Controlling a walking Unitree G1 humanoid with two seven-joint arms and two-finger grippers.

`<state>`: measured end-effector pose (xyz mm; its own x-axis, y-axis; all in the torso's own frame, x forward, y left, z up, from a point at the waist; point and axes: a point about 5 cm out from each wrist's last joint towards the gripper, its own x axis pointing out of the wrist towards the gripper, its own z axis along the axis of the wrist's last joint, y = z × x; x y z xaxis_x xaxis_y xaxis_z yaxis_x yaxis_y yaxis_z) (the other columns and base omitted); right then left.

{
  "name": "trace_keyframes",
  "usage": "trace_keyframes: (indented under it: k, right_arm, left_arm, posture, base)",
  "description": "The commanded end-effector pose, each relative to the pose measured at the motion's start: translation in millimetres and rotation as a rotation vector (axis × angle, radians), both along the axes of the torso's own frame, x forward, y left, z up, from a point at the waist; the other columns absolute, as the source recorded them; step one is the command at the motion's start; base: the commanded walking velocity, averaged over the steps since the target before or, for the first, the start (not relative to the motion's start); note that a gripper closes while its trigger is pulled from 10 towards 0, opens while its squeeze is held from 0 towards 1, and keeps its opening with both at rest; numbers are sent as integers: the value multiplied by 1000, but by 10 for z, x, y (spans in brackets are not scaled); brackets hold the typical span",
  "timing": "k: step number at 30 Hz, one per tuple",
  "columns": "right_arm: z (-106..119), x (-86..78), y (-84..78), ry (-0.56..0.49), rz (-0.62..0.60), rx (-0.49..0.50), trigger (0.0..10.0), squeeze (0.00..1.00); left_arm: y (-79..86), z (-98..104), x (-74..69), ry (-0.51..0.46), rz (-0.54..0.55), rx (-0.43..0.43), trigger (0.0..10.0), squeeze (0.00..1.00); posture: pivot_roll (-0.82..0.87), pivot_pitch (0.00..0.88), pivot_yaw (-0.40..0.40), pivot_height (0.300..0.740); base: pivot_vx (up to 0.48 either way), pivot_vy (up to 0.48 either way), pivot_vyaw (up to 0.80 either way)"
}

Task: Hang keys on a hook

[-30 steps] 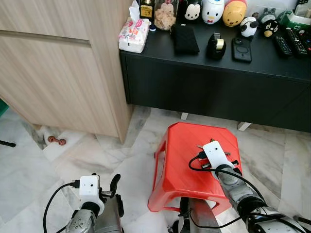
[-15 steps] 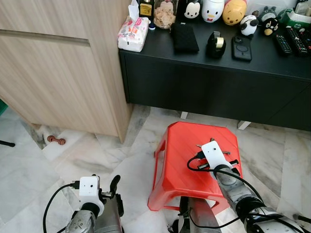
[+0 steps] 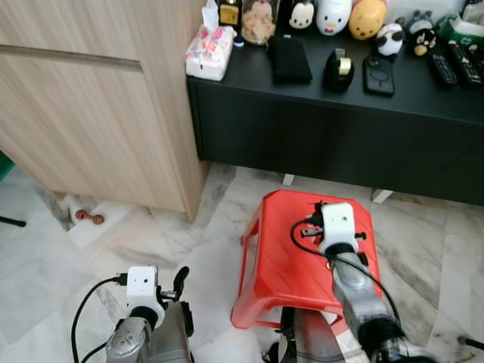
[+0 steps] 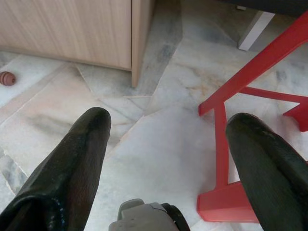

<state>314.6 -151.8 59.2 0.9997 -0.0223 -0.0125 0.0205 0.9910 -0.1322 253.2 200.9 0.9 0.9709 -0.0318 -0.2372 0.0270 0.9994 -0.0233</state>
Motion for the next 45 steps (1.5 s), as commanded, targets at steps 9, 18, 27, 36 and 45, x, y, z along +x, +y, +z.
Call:
trace_keyframes:
  k: [9, 18, 27, 36, 45]
  right_arm:
    - [204, -279, -222, -175, -105, 50, 10000, 0]
    - [321, -151, -180, -176, -121, 92, 10000, 0]
    - [334, -140, -156, -168, -117, 108, 10000, 0]
    - [302, -126, -156, -137, -106, 114, 10000, 0]
    - [287, -119, -148, -124, -97, 118, 10000, 0]
  left_arm:
    - [27, -91, -34, 50, 4, 1, 10000, 0]
    - [-15, -79, 2, 39, -8, -7, 10000, 0]
    - [-30, -96, -16, 40, -13, -14, 10000, 0]
    - [-69, -98, 0, 38, -24, -18, 10000, 0]
    - [-75, -111, -11, 42, -27, -20, 10000, 0]
  posture:
    - [102, 145, -73, 594]
    - [115, 125, -78, 594]
    - [110, 106, -77, 594]
    - [105, 83, -79, 594]
    - [106, 62, -77, 594]
  base:
    - [0, 0, 0]
    - [-89, 0, 0]
    - [-303, 0, 0]
    - [-312, 0, 0]
    - [-340, 0, 0]
